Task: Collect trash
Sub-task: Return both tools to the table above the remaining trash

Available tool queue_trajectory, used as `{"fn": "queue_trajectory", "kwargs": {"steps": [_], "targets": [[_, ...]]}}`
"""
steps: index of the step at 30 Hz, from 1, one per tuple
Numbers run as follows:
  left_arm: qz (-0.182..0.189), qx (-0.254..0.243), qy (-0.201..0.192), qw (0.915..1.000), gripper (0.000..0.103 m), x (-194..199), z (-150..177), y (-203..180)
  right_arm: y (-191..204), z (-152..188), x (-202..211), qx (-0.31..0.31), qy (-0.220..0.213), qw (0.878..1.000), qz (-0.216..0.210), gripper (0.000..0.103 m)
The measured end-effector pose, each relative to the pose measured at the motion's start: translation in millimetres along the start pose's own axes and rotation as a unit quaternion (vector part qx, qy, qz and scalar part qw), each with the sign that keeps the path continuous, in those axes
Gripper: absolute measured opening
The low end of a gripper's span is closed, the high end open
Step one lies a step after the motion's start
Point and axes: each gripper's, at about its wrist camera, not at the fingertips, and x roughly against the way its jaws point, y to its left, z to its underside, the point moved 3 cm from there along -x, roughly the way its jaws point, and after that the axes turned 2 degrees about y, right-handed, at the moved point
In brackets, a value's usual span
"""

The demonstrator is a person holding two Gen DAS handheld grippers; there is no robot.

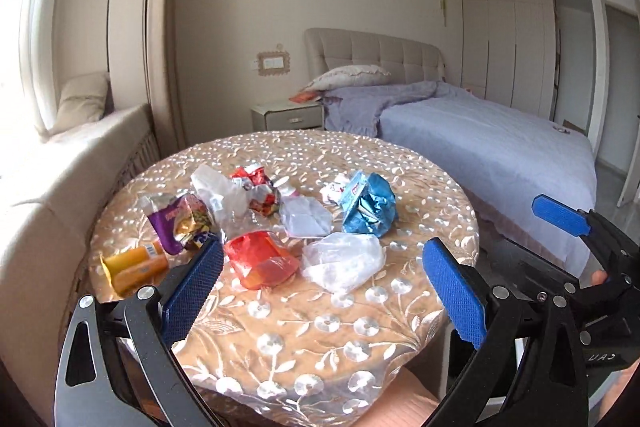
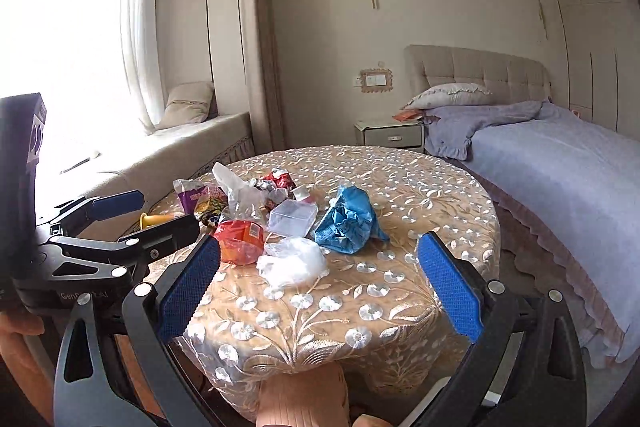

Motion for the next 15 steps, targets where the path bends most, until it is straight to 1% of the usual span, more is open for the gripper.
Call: {"fn": "queue_trajectory", "kwargs": {"steps": [3, 5, 10, 15], "targets": [[-0.027, 0.007, -0.014, 0.9995, 0.098, 9, -1, 17, 21, -10, -5, 0.007, 0.002, 1.0, -0.016, 0.098], [-0.039, 0.021, -0.024, 0.9987, 0.098, 17, -2, 33, 35, -15, -8, 0.015, 0.002, 1.0, -0.025, 0.098], [-0.058, 0.05, -0.038, 0.9963, 0.098, 22, -5, 63, 64, -27, -16, 0.039, 0.005, 0.999, -0.033, 0.098], [-0.077, 0.064, -0.038, 0.9943, 0.098, 18, -5, 86, 85, -32, -34, 0.051, 0.017, 0.998, -0.042, 0.098]]}}
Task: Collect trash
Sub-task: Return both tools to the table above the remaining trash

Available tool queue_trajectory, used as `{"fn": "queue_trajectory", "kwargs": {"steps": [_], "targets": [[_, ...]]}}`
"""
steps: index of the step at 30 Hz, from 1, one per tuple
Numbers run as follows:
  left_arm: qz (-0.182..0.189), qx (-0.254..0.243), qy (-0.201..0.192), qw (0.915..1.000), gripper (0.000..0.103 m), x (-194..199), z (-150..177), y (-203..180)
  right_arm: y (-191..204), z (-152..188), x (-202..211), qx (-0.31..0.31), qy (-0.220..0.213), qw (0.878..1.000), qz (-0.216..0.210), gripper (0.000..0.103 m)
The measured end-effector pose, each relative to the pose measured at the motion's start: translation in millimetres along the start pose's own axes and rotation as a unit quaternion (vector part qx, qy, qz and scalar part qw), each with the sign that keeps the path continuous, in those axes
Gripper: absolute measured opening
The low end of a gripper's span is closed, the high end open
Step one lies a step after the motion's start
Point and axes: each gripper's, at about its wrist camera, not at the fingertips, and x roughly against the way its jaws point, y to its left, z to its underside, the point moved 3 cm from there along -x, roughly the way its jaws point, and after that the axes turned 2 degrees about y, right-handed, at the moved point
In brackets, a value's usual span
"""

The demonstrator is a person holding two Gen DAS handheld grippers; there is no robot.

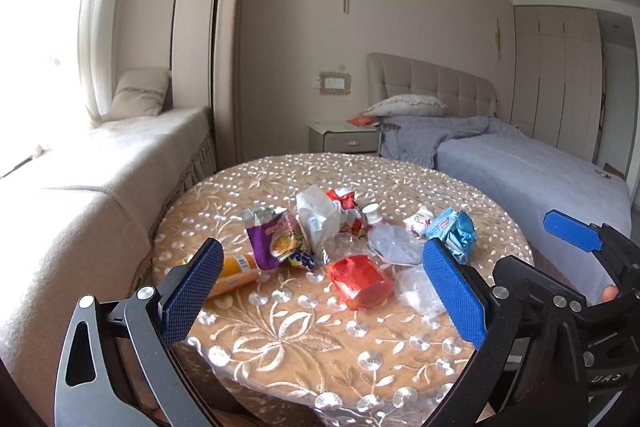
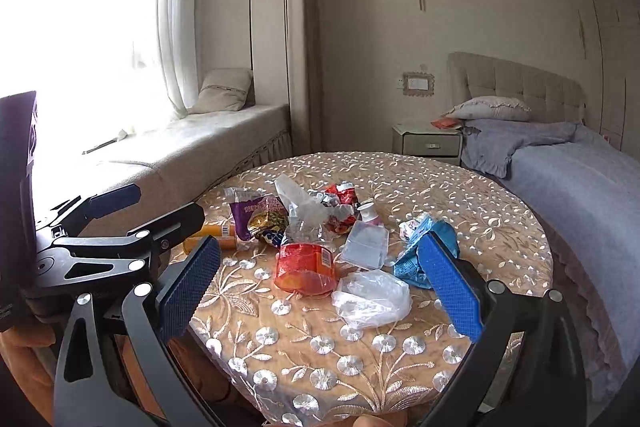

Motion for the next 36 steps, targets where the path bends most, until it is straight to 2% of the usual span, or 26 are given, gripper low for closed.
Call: {"fn": "queue_trajectory", "kwargs": {"steps": [16, 25, 36], "targets": [[-0.008, 0.048, 0.01, 0.9988, 0.098, -21, 3, 52, 34, -15, -42, -0.013, 0.024, 0.999, -0.02, 0.098], [-0.009, 0.044, 0.016, 0.9989, 0.098, -32, 3, 46, 26, -12, -42, -0.001, 0.03, 0.999, -0.01, 0.098], [-0.016, 0.015, 0.037, 0.9991, 0.098, -59, -3, 20, -7, -15, -56, -0.016, 0.031, 0.999, -0.007, 0.098]]}}
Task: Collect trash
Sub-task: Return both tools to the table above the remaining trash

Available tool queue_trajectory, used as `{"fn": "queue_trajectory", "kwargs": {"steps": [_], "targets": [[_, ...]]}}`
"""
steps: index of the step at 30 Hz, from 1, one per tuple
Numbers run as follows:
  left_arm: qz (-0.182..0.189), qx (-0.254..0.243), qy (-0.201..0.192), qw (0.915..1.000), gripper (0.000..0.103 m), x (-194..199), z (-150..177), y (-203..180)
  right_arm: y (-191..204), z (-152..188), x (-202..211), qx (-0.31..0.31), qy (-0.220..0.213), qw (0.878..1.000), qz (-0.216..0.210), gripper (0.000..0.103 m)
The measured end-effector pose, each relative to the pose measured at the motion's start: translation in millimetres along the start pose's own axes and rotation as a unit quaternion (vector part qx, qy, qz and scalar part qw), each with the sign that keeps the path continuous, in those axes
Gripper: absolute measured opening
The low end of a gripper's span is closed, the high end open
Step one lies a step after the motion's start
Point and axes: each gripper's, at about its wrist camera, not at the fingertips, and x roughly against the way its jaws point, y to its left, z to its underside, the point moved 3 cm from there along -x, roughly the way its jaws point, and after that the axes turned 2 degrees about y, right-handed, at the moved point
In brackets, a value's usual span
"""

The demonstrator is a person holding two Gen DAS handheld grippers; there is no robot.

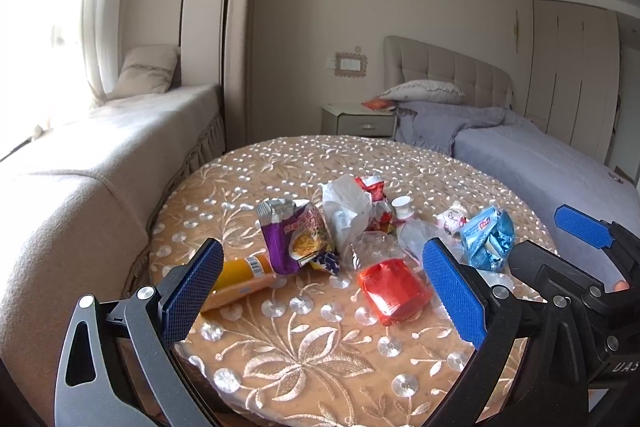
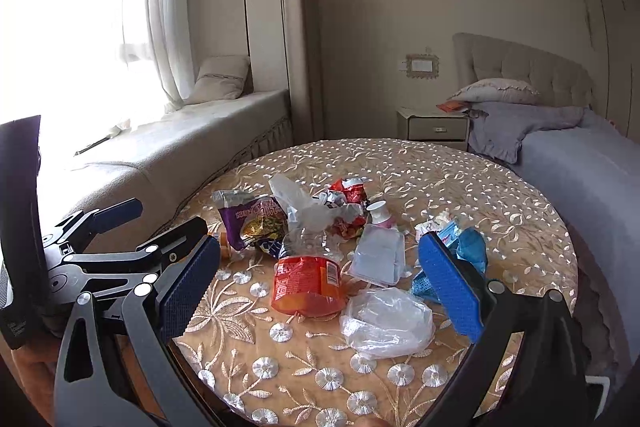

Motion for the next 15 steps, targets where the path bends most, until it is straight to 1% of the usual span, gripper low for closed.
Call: {"fn": "queue_trajectory", "kwargs": {"steps": [5, 10, 15], "targets": [[-0.018, -0.002, 0.012, 0.9998, 0.098, -12, 0, 1, -11, 1, -15, -0.007, 0.01, 1.0, -0.011, 0.098], [-0.052, 0.005, 0.034, 0.998, 0.098, -25, 5, 18, -13, 2, -39, -0.013, 0.022, 0.999, -0.025, 0.098], [-0.081, 0.006, 0.055, 0.9952, 0.098, -36, 12, 36, -7, 4, -61, -0.021, 0.034, 0.998, -0.048, 0.098]]}}
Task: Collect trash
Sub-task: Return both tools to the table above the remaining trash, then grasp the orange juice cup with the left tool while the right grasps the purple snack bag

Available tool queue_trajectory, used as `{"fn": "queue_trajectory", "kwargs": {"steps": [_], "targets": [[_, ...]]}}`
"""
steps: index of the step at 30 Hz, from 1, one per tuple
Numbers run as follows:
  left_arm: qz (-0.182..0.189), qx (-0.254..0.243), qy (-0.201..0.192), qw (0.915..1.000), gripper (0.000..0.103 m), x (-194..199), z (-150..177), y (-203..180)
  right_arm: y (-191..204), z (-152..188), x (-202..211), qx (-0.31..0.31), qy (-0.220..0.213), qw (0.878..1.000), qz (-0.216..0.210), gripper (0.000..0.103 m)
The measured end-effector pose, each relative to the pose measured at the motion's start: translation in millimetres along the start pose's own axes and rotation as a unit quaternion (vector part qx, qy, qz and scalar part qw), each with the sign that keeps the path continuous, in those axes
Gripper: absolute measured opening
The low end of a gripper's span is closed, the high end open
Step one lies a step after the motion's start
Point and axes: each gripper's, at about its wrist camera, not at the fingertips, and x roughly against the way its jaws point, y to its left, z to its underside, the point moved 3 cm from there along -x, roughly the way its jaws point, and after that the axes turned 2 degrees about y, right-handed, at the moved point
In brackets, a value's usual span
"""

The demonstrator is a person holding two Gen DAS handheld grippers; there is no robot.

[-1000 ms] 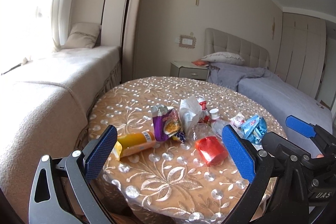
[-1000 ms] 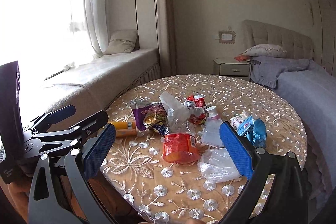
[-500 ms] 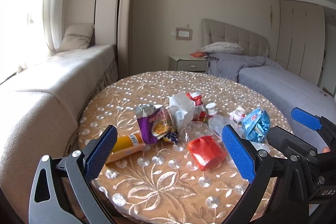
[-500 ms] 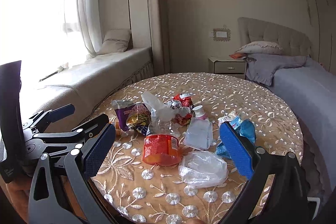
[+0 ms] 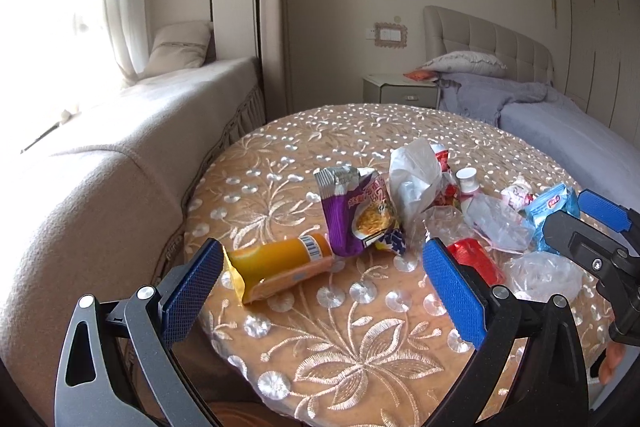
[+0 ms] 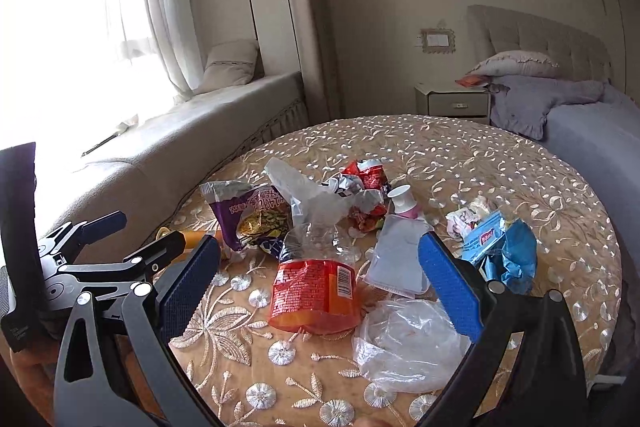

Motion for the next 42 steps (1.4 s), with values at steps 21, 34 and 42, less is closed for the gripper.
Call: {"fn": "queue_trajectory", "kwargs": {"steps": [21, 34, 42], "targets": [[-0.041, 0.006, 0.05, 0.9979, 0.098, -65, 13, 56, 56, -10, -88, 0.047, 0.061, 0.996, -0.044, 0.098], [0.05, -0.027, 0.081, 0.9951, 0.098, -111, 19, 54, 75, -18, -172, 0.037, 0.13, 0.991, 0.005, 0.098], [0.086, -0.01, 0.088, 0.9924, 0.061, -115, 19, 52, 71, -11, -177, 0.034, 0.13, 0.991, 0.018, 0.051]]}}
